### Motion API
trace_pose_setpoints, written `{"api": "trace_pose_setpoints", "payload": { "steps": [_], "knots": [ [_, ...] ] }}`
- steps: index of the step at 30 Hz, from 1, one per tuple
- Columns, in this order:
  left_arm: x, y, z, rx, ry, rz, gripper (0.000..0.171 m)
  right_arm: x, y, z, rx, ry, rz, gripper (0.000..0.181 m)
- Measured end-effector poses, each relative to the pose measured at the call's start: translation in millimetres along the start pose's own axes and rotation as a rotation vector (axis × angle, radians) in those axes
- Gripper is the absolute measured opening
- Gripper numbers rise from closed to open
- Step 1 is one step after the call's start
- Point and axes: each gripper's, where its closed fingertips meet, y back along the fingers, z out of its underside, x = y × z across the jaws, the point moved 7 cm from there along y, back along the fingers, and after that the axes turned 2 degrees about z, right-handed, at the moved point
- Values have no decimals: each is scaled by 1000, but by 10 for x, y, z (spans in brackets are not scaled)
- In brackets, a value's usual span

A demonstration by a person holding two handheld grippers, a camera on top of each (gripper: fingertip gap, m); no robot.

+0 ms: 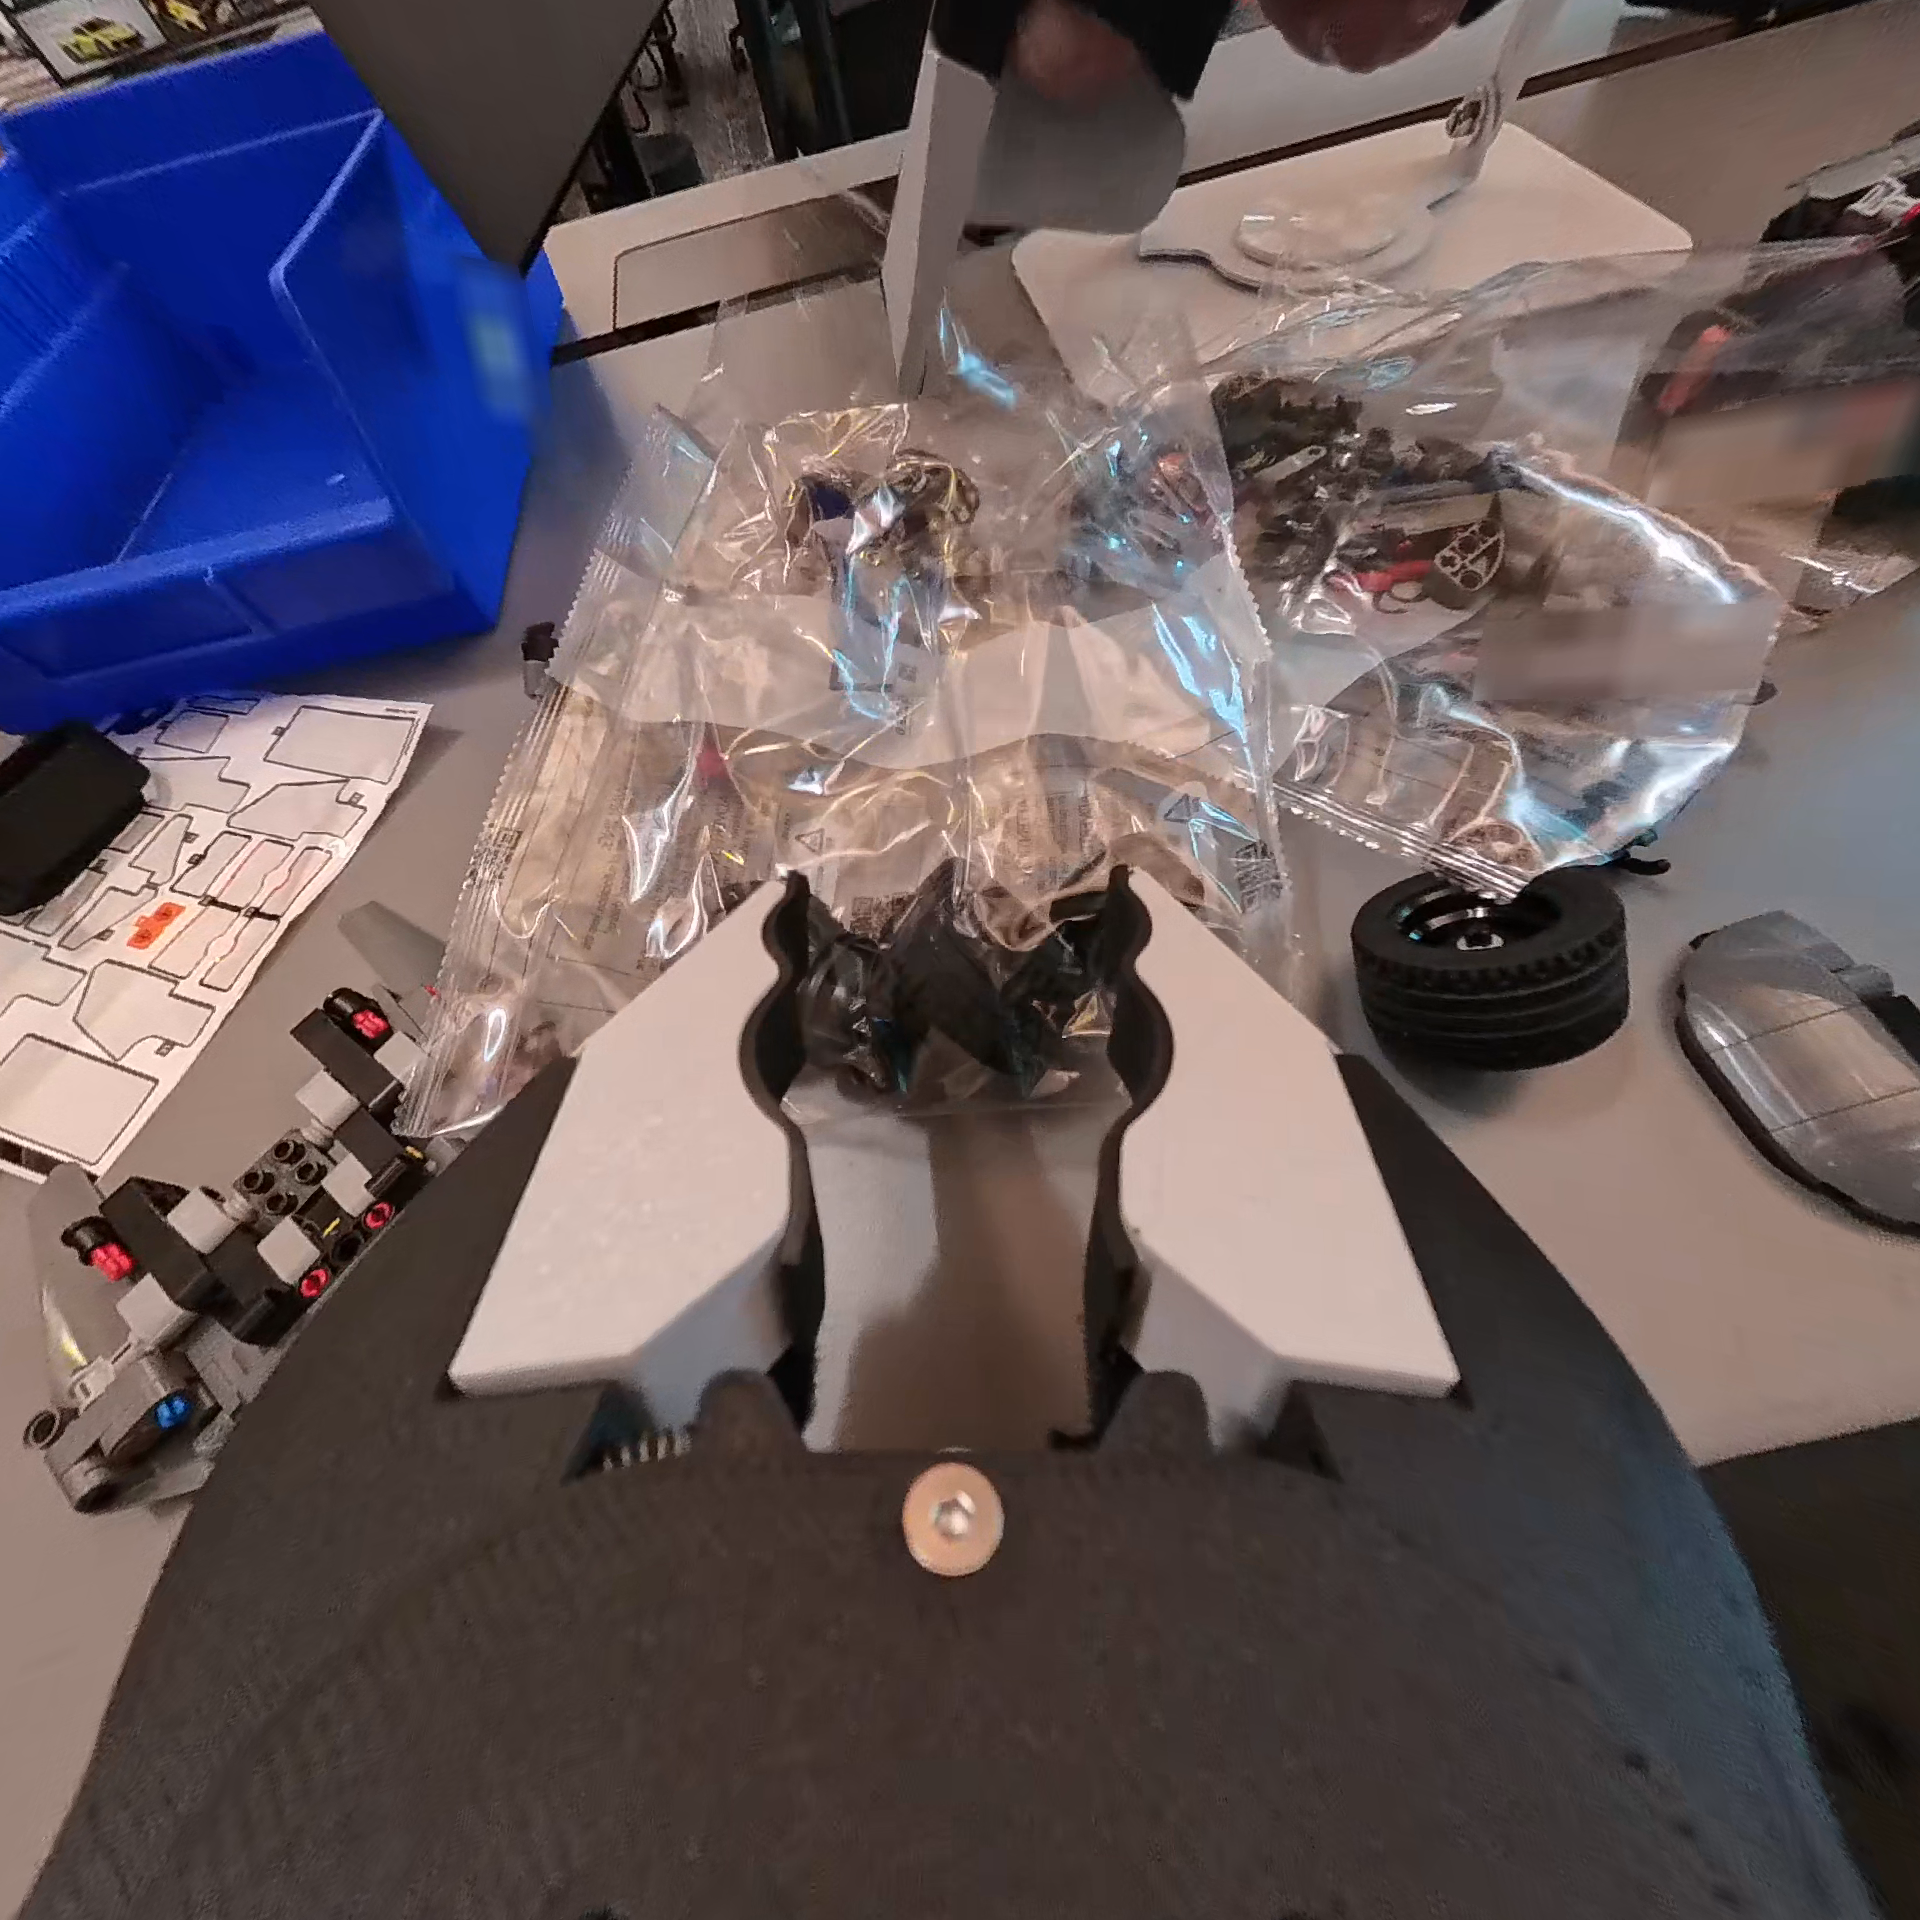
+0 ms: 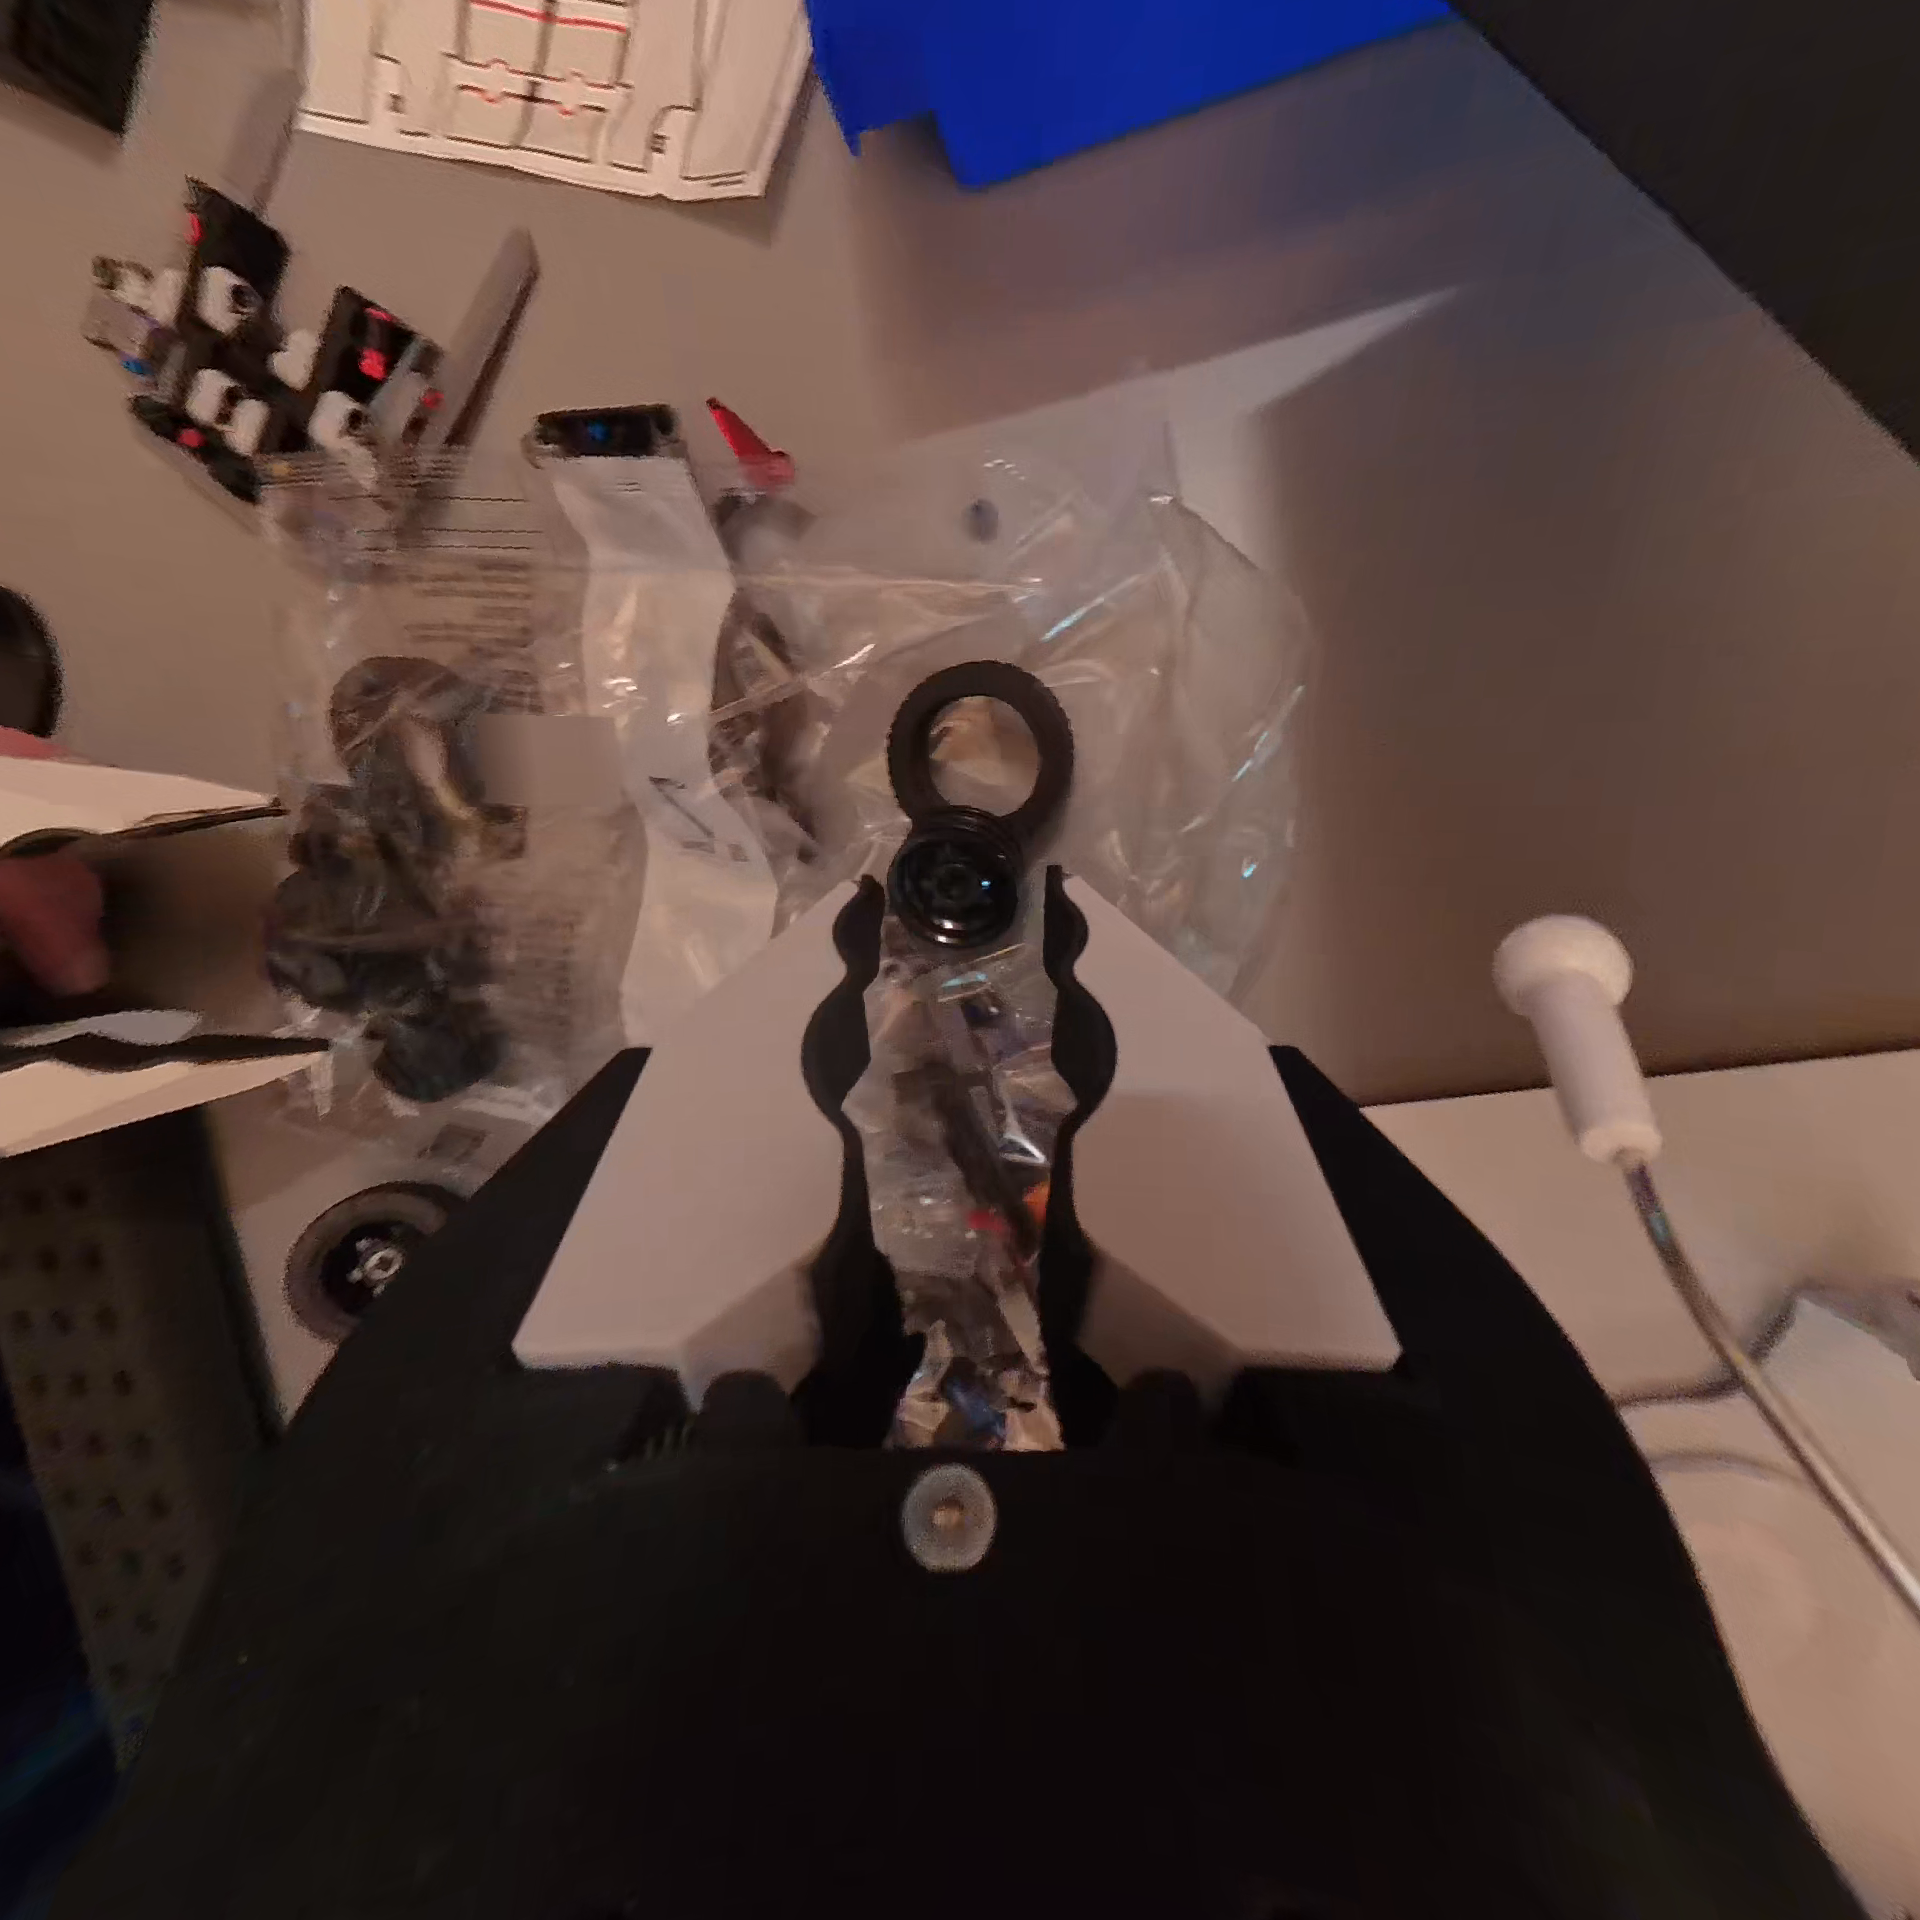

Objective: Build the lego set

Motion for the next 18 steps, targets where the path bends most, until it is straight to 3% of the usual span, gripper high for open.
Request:
{"api": "trace_pose_setpoints", "payload": {
  "steps": [9, 13, 16, 18],
  "knots": [
    [-10, -44, 42, -55, 25, 40, 55, 66, -258, -55, -37, 57, 164, 15],
    [-9, -55, 45, -62, 25, 40, 55, -12, -314, -36, -52, 38, 47, 6],
    [-11, -57, 45, -63, 26, 40, 54, -206, -270, 14, -94, 55, -164, 2],
    [-15, -60, 46, -64, 31, 42, 54, -161, -173, -45, -8, 42, -166, 2]
  ]
}}
